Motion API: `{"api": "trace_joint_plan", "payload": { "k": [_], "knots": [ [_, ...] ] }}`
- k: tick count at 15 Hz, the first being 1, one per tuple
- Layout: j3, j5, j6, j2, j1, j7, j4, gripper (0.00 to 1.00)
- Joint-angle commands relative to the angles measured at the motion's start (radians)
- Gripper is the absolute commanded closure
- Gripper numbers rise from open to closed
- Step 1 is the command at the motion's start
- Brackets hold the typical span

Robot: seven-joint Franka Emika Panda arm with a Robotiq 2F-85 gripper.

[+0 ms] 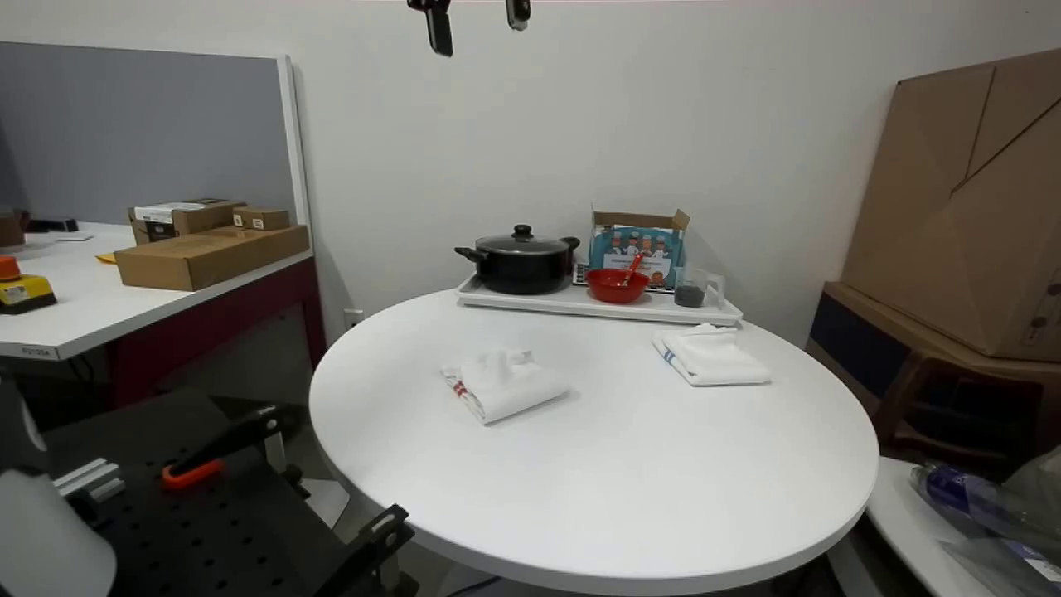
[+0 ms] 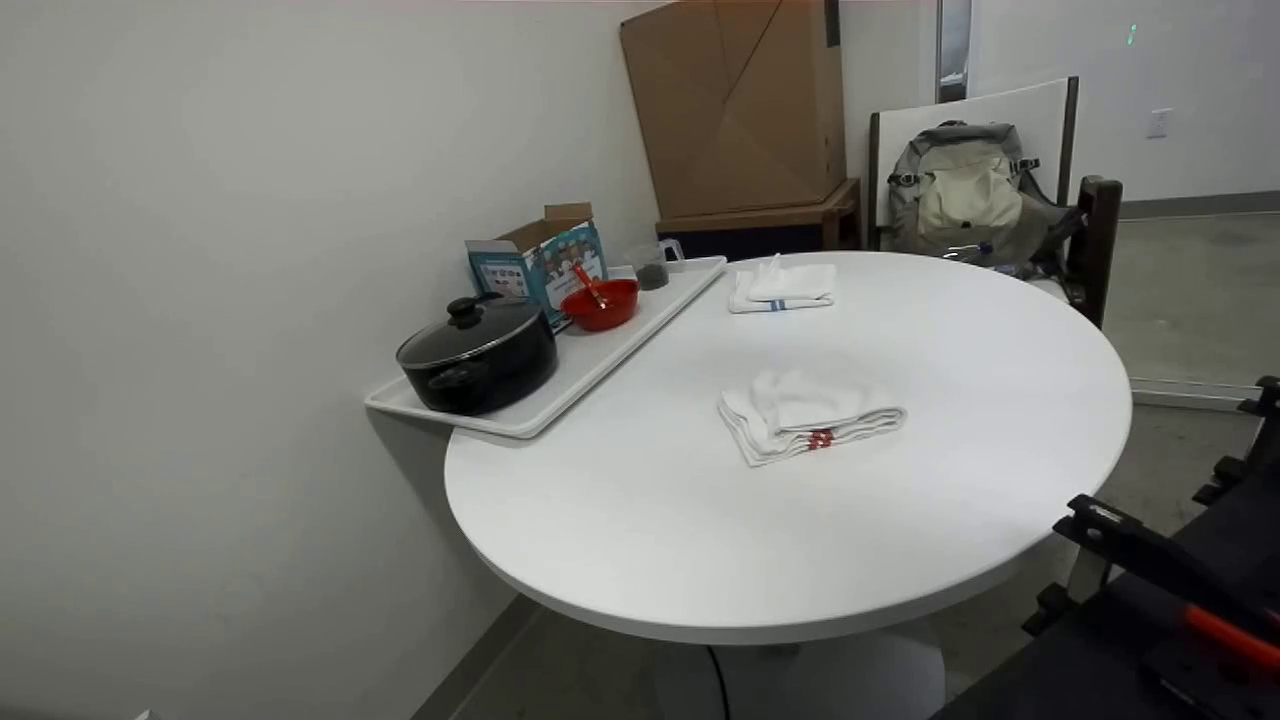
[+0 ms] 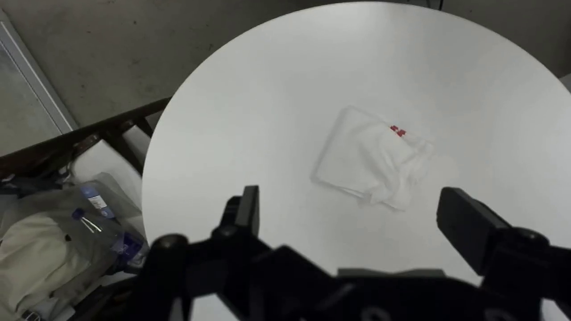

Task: Wipe the table using the towel located on the left

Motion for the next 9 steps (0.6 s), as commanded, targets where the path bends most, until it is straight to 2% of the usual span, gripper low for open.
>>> {"api": "trace_joint_plan", "payload": {
  "k": [1,9],
  "knots": [
    [-0.029,-0.014,0.046,0.003,-0.004,0.004,0.003,0.00],
    [-0.065,-0.098,0.289,0.107,-0.027,-0.035,-0.048,0.00]
  ]
}}
